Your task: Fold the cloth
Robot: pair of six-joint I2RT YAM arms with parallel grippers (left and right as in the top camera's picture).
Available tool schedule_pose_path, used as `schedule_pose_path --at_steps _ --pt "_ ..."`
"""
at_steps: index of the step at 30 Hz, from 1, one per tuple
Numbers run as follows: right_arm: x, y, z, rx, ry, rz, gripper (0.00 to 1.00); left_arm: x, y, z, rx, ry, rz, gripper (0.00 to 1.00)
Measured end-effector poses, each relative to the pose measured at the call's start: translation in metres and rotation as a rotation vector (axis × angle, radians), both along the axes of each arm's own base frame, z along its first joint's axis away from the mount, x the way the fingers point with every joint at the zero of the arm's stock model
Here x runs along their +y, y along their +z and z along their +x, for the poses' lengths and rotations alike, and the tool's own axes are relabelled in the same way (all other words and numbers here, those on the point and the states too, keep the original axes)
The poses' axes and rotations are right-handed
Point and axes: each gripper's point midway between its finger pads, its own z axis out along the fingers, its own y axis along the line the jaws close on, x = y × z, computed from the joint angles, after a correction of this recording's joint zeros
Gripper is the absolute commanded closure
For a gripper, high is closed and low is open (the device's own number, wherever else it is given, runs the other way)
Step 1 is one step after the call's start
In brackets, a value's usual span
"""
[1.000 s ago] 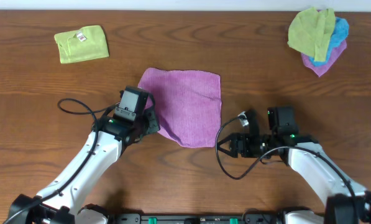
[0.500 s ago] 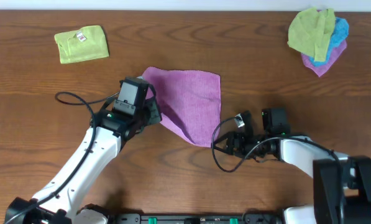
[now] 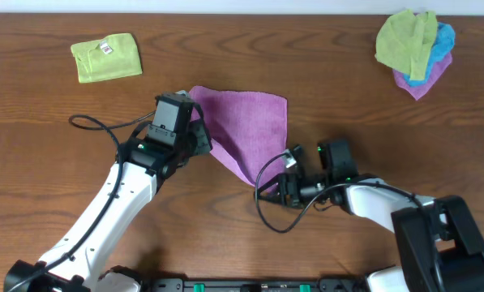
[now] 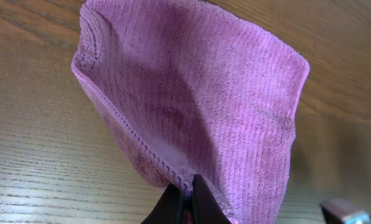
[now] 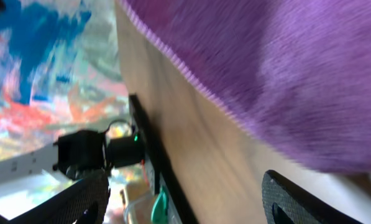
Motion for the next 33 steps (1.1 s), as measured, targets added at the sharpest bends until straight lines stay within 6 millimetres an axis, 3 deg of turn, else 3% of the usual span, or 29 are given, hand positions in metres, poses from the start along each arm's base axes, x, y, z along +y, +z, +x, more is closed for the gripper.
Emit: schedule_pose_path --at_steps 7,14,20,33 --pt "0.024 0.007 -0.018 -0.015 0.091 0.030 0.18 0.001 0.000 0.000 -0.002 0.004 0.005 0.94" --pt "0.029 -0.008 -0.020 -0.022 0.074 -0.066 0.17 0.001 0.000 0.000 -0.002 0.004 0.005 0.94" --pt "0.025 -0.026 -0.008 -0.050 0.003 -0.185 0.16 0.001 0.000 0.000 -0.002 0.004 0.005 0.94" --pt "0.020 -0.029 0.028 -0.125 -0.161 -0.285 0.18 0.002 -0.002 -0.002 0.010 0.001 0.012 0.94"
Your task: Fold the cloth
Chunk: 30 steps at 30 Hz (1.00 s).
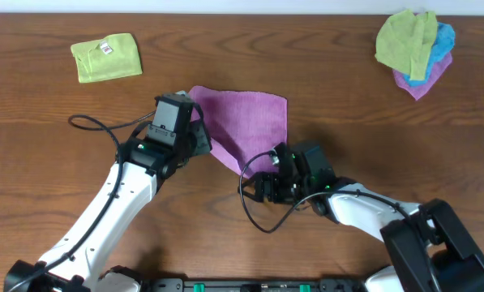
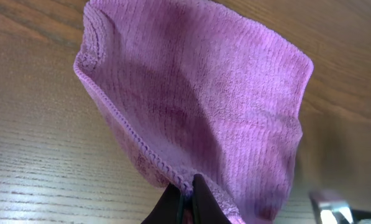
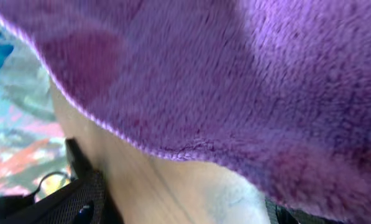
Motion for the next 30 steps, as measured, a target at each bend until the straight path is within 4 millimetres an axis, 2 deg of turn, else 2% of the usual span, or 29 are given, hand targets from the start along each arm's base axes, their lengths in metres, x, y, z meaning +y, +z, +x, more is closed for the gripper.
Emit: schedule_pose_path --at_steps 14,20,30 --pt "-0.020 -0.002 0.034 -0.052 -0.167 -0.078 0.21 0.002 -0.002 -0.002 0.004 -0.020 0.022 0.94" --pt "-0.042 -0.004 0.042 0.008 -0.233 -0.085 0.18 0.004 -0.002 -0.001 -0.004 -0.016 0.040 0.94" --pt "-0.050 -0.003 0.049 0.016 -0.279 -0.080 0.18 0.005 -0.002 -0.001 -0.006 -0.024 0.045 0.94"
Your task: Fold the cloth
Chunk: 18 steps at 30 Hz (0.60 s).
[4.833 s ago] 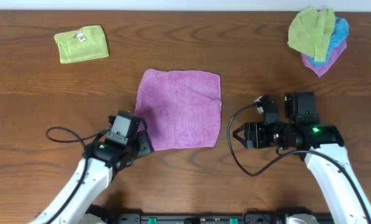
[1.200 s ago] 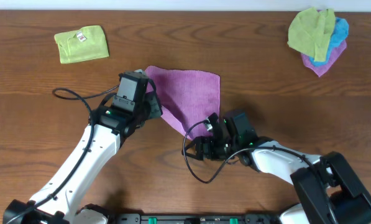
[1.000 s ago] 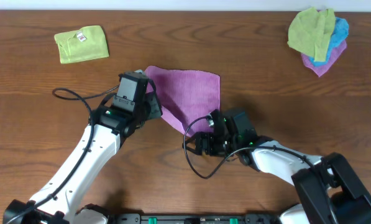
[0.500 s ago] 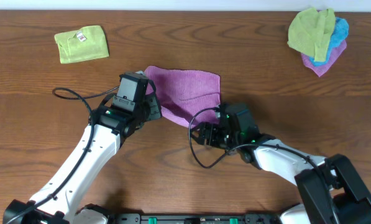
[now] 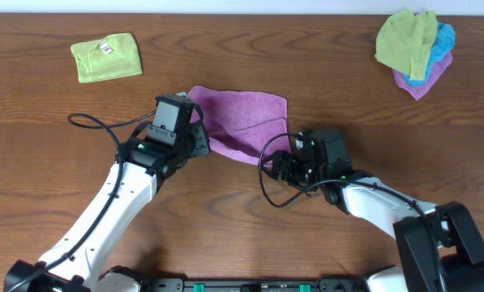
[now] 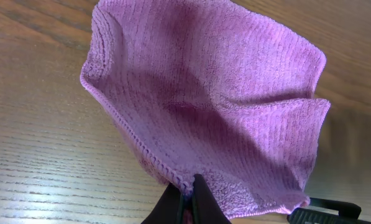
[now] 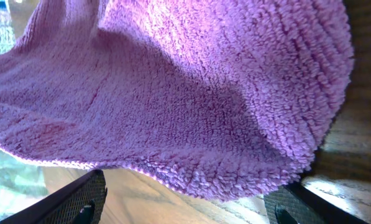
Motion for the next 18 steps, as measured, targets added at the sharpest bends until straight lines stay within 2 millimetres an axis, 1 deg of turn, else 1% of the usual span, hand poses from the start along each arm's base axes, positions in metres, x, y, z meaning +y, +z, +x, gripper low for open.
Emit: schedule_pose_path --at_steps 4,12,15,18 --pt "-0.004 -0.001 0.003 0.002 -0.023 -0.009 0.22 0.000 0.000 0.000 0.000 0.000 0.000 0.94" --pt "-0.022 -0.002 0.009 0.059 -0.103 0.017 0.23 0.000 0.000 0.000 0.000 0.000 0.000 0.94" --pt "-0.025 -0.001 0.009 0.077 -0.118 0.032 0.25 0.000 0.000 0.000 0.000 0.000 0.000 0.94" --pt "-0.024 -0.003 0.004 0.116 -0.124 0.045 0.26 0.000 0.000 0.000 0.000 -0.001 0.001 0.94"
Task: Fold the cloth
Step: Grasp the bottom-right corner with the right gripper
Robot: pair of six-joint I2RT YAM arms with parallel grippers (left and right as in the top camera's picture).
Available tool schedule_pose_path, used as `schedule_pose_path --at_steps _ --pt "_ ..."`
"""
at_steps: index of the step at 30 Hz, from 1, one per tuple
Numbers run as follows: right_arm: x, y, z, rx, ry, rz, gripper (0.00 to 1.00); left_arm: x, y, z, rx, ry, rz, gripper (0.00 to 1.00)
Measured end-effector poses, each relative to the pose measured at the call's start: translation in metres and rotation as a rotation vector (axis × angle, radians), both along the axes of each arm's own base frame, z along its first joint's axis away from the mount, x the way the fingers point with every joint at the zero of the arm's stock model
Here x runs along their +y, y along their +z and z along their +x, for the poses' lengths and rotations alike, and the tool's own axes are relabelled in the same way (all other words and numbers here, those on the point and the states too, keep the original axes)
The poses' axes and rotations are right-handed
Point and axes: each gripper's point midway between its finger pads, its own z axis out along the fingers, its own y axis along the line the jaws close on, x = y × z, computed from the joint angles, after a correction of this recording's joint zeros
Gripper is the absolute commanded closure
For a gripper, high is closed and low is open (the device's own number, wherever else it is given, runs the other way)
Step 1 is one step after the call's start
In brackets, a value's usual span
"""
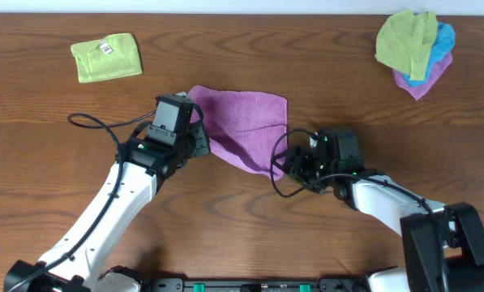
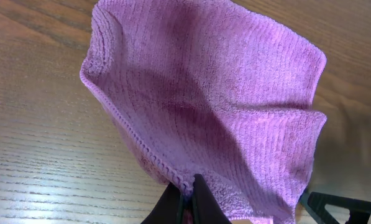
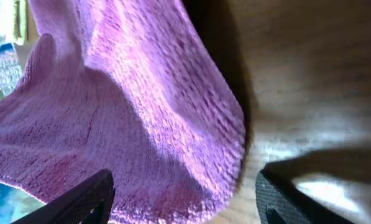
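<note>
The purple cloth [image 1: 246, 126] lies crumpled on the wooden table [image 1: 242, 243], with a fold running to its lower right corner. My left gripper [image 1: 199, 136] is shut on the cloth's left edge; in the left wrist view the black fingertips [image 2: 186, 186] pinch the stitched hem of the cloth [image 2: 204, 106]. My right gripper [image 1: 290, 162] sits at the cloth's lower right corner, low over the table. Its jaws stand wide open in the right wrist view [image 3: 185, 193], with the cloth's edge [image 3: 123, 118] lying between them.
A folded green cloth [image 1: 106, 57] lies at the back left. A pile of green, blue and purple cloths [image 1: 414, 49] sits at the back right. Black cables loop beside both wrists.
My right gripper has shifted a little to the right, and the cloth's lower corner now points down toward it. The left gripper still pinches the same hem.
My right gripper stood open near the cloth's lower tip, front of centre, then slid left against that tip. Later it was higher up with the tip pushed back and the cloth bunched, and now it is farther right. The left gripper held the left edge throughout.
</note>
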Motion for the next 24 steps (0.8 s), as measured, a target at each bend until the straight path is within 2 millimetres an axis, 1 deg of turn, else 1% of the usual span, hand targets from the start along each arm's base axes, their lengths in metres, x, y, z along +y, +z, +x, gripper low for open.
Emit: schedule_pose_path --at_steps 3,5,9,10,14,17,21,23,24 --pt "0.004 0.000 -0.010 0.057 0.011 0.033 0.26 0.000 0.000 0.000 0.000 0.000 0.000 0.94" --pt "0.005 0.000 -0.014 0.078 0.017 0.047 0.28 0.000 0.000 0.000 -0.002 0.000 0.000 0.94" --pt "0.006 -0.002 -0.018 0.096 0.014 0.045 0.39 0.000 0.001 0.001 -0.004 -0.002 0.000 0.94" --pt "0.006 -0.003 -0.018 0.096 0.014 0.041 0.43 0.000 0.001 0.001 -0.004 -0.002 0.000 0.94" --pt "0.011 -0.007 -0.018 0.080 0.016 0.014 0.53 0.000 0.001 0.001 -0.007 -0.001 0.002 0.94" --pt "0.015 -0.008 -0.017 0.065 0.015 0.007 0.54 0.000 0.001 0.001 -0.007 -0.001 0.002 0.94" --pt "0.015 -0.009 -0.016 0.063 0.007 -0.003 0.56 0.000 0.001 0.001 -0.007 -0.001 0.002 0.94" --pt "0.014 -0.010 -0.015 0.062 0.000 -0.011 0.60 0.000 0.001 0.001 -0.007 0.000 0.002 0.94" --pt "0.014 -0.010 -0.015 0.061 -0.003 -0.015 0.65 0.000 0.001 0.001 -0.007 -0.001 0.002 0.94"
